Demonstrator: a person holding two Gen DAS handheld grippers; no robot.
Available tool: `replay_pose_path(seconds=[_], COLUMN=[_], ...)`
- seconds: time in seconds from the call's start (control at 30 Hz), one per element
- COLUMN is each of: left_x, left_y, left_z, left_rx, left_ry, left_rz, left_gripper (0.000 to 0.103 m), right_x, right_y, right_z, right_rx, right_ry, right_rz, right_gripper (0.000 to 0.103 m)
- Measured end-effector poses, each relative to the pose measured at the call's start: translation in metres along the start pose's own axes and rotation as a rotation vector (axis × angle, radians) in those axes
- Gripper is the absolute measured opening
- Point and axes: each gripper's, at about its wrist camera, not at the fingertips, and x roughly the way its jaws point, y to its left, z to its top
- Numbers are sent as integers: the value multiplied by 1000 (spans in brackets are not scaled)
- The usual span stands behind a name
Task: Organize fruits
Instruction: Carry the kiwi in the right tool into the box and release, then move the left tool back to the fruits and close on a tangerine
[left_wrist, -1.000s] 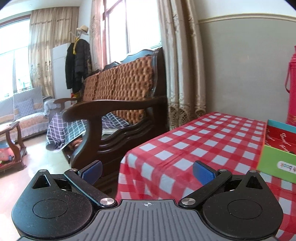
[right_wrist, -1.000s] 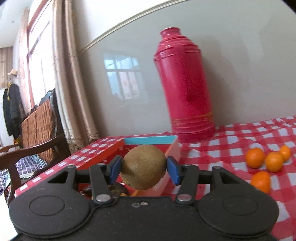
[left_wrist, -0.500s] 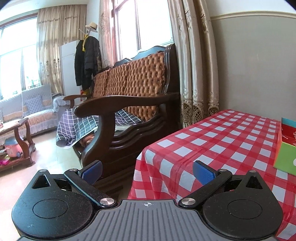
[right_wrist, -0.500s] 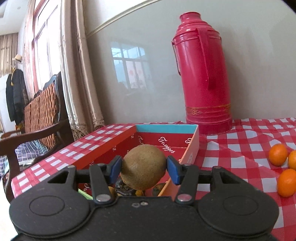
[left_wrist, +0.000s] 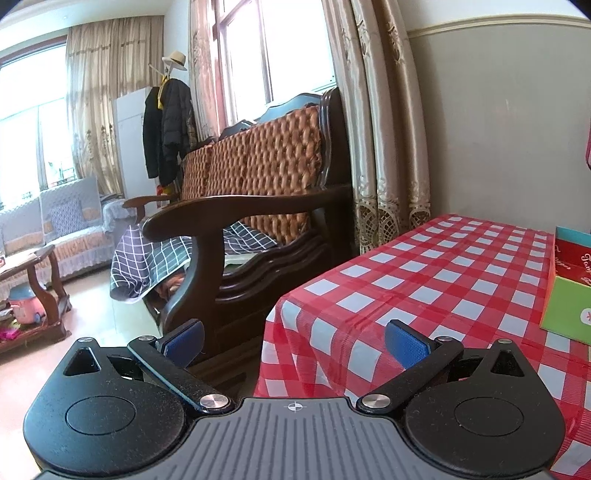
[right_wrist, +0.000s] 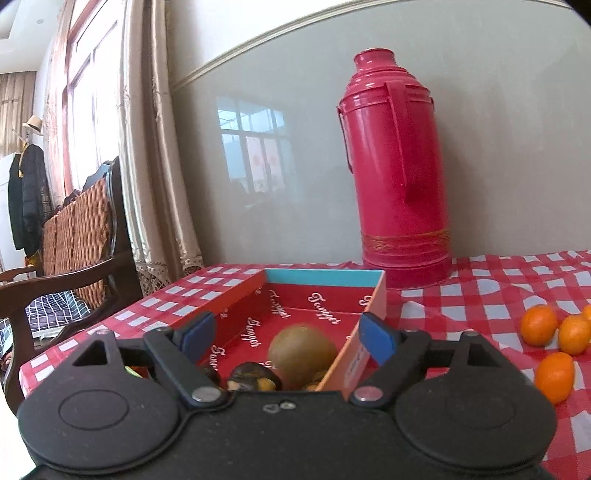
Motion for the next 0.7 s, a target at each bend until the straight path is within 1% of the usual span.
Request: replay_pose_path(seconds=[0.1, 0.37, 0.6, 0.7], left_x=[-1, -6, -16, -23], left_y=[-3, -9, -26, -37], left_z=[0, 2, 6, 8], left_rx=[3, 2, 9, 18], left_ry=[-1, -5, -19, -28], left_rz=[-3, -18, -58, -83], left_gripper=[103, 103, 103, 103], right_x=[-4, -11, -20, -27], right_y=[-2, -10, -21, -28], right_z=[2, 3, 4, 4], right_rx=[5, -9, -24, -35], right_ry=[-1, 17, 29, 25], right_rz=[-10, -69, -127, -155], right_gripper=[81, 89, 94, 95])
